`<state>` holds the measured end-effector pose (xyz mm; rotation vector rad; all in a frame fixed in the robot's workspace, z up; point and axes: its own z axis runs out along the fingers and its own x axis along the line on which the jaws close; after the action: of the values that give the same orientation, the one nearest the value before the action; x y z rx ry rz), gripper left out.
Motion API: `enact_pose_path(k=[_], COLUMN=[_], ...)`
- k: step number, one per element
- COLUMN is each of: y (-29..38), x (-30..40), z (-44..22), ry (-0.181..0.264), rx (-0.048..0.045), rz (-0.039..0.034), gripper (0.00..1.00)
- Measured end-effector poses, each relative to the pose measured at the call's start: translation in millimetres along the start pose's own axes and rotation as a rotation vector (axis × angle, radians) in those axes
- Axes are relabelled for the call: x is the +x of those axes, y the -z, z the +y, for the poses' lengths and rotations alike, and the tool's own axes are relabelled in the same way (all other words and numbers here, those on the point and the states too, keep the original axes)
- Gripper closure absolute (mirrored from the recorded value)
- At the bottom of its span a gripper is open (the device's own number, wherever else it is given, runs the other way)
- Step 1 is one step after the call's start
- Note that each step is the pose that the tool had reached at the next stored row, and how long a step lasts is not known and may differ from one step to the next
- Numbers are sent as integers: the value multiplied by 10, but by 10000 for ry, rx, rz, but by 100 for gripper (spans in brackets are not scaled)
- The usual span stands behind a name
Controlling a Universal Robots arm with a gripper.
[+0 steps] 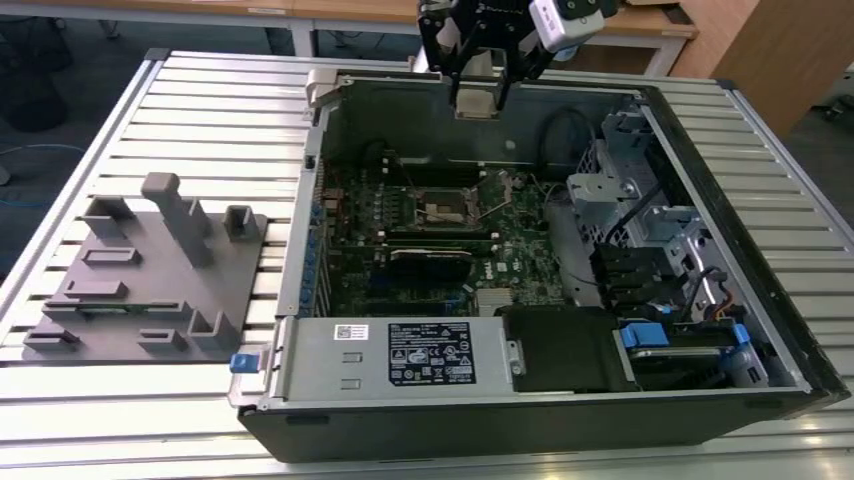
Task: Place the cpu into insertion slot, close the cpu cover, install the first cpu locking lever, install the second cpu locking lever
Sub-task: 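Place the cpu into insertion slot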
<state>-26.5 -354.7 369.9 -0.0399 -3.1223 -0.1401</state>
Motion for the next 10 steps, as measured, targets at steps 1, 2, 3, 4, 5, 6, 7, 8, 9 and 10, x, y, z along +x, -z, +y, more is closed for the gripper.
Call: enact_pose_path(k=[1, 2, 3, 4, 5, 6, 7, 8, 9, 10], y=[0, 0, -1, -2, -7, -12, -16, -21, -24, -24], x=[0, 0, 0, 0, 0, 0, 0, -1, -1, -1], z=[0, 0, 0, 0, 0, -1, -2, -2, -2, -2], ry=[0, 0, 0, 1, 0, 0, 0, 1, 0, 0], rx=[-1, 0, 0, 0, -4, -3, -1, -1, 0, 1], rz=[0, 0, 0, 0, -2, -1, 0, 0, 0, 0], gripper=[46, 46, 46, 46, 46, 46, 46, 46, 46, 46])
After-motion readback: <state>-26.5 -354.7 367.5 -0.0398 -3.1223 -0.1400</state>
